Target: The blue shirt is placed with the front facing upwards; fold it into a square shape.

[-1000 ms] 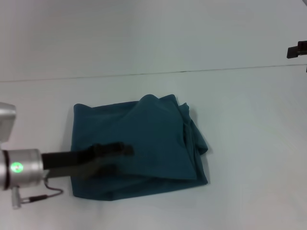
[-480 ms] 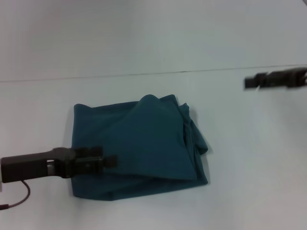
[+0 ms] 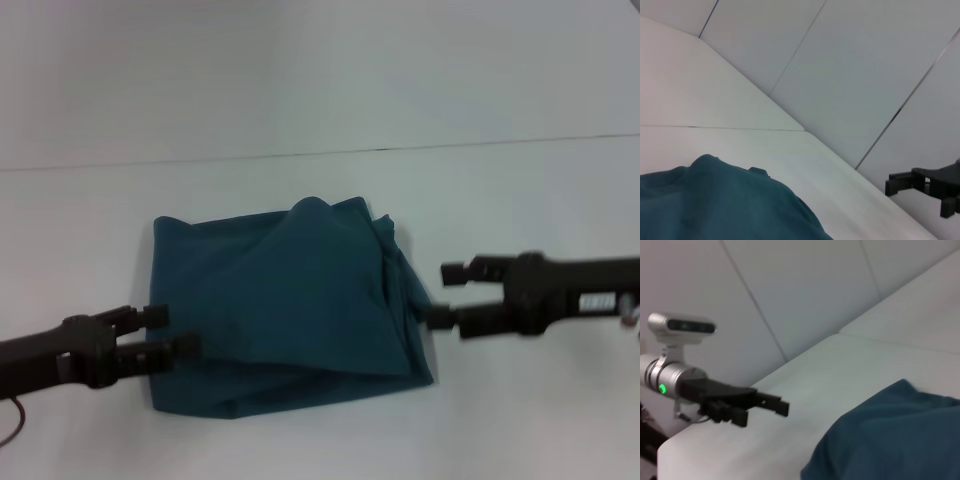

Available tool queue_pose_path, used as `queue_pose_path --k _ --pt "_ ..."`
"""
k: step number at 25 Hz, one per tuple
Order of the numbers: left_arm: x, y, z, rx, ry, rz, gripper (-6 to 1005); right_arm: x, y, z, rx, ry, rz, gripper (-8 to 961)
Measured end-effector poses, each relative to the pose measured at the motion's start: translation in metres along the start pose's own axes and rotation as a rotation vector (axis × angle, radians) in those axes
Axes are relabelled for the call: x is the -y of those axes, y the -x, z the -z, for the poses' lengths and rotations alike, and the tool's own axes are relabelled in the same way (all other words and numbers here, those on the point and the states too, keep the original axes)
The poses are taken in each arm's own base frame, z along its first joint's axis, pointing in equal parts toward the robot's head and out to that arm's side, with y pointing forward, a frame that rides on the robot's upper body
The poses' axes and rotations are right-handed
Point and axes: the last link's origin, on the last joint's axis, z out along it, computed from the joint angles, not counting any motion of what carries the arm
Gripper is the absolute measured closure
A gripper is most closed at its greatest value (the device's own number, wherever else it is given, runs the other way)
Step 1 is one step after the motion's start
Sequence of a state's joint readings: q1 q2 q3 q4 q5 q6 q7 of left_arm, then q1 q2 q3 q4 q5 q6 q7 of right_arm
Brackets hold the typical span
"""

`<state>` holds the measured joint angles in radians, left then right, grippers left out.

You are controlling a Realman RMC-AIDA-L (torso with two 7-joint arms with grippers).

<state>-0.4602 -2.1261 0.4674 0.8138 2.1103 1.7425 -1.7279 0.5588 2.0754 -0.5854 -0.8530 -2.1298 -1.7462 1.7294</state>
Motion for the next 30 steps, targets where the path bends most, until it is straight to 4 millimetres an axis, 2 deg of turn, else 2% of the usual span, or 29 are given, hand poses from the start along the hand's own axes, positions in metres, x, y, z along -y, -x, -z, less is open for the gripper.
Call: queue_pose_path --k 9,18,30 --pt "-0.007 0.026 0.000 0.041 0.024 -0.180 66 -0.013 -0.044 -0.032 -0.037 0.112 0.070 9" --pt "-0.017 0.053 -0.009 0.050 0.085 -0.296 66 -0.019 -0.055 -0.044 -0.041 0.162 0.025 9" --pt "-0.019 0.058 -0.018 0.035 0.111 -0.318 66 -0.019 -0.071 -0.055 -0.056 0.141 -0.033 9"
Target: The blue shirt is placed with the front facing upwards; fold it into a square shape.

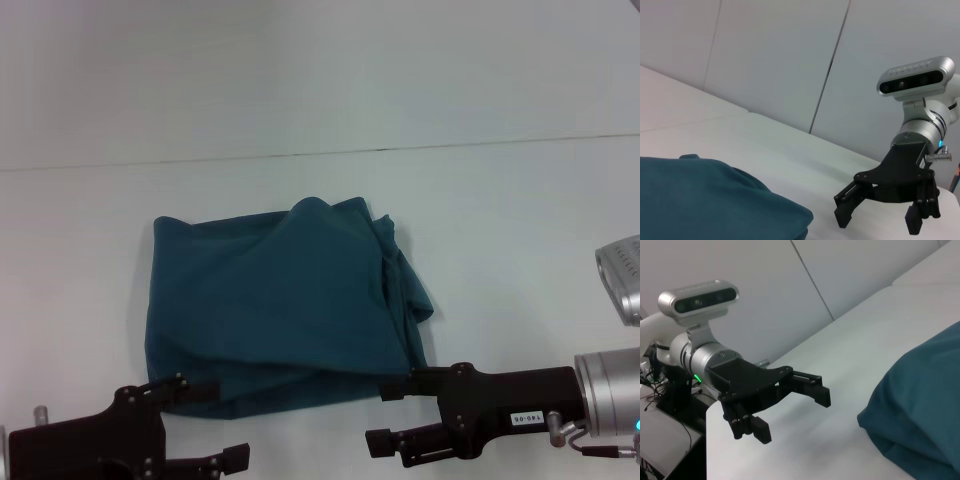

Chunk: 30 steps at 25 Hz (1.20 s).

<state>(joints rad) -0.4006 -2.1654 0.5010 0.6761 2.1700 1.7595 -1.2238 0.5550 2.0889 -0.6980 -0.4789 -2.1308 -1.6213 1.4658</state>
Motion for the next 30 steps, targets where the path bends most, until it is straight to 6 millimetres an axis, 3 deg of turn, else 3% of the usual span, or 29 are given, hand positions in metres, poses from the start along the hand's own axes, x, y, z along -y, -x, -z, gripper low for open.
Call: queue_pose_path --k 30 --pt "0.004 0.004 -0.002 0.006 -0.029 0.012 66 0.000 -0.012 -0.005 0.012 -0.018 -0.041 9"
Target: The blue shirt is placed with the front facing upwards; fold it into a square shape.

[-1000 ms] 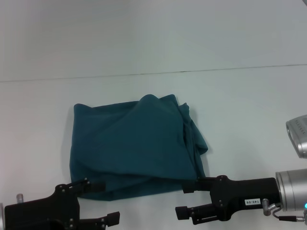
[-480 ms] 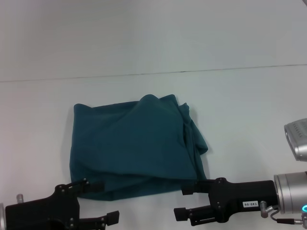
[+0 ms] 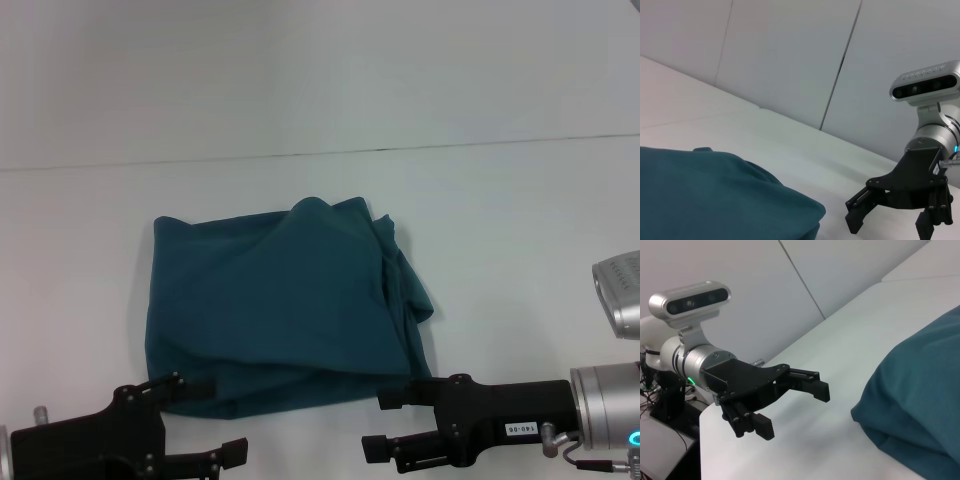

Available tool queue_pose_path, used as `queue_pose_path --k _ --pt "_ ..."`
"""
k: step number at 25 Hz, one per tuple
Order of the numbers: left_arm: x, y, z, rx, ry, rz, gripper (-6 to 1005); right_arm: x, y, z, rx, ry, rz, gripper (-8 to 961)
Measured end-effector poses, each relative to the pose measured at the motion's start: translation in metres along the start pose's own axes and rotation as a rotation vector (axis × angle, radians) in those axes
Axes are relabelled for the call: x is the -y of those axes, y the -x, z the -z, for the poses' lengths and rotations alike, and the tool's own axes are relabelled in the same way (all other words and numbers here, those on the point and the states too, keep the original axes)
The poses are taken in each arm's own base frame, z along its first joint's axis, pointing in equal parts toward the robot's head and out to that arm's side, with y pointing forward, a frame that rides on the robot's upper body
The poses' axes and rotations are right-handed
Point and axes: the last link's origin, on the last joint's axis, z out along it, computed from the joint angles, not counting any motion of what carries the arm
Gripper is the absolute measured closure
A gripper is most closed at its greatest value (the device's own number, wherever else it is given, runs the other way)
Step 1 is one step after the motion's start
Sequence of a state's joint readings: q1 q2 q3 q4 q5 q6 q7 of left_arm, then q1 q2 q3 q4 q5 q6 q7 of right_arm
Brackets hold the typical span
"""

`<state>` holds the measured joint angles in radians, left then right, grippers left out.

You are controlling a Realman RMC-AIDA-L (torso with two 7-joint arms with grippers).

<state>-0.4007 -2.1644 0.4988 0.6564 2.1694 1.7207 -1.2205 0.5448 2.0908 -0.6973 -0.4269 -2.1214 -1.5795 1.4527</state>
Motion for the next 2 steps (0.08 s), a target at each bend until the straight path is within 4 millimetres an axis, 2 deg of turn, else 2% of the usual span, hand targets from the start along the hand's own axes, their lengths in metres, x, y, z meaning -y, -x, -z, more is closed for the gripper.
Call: queue_pose_path --k 2 --pt "0.0001 0.0000 0.0001 -0.001 -0.001 0.000 66 0.0001 -0.0001 -0.0001 0.001 -0.001 -0.001 9"
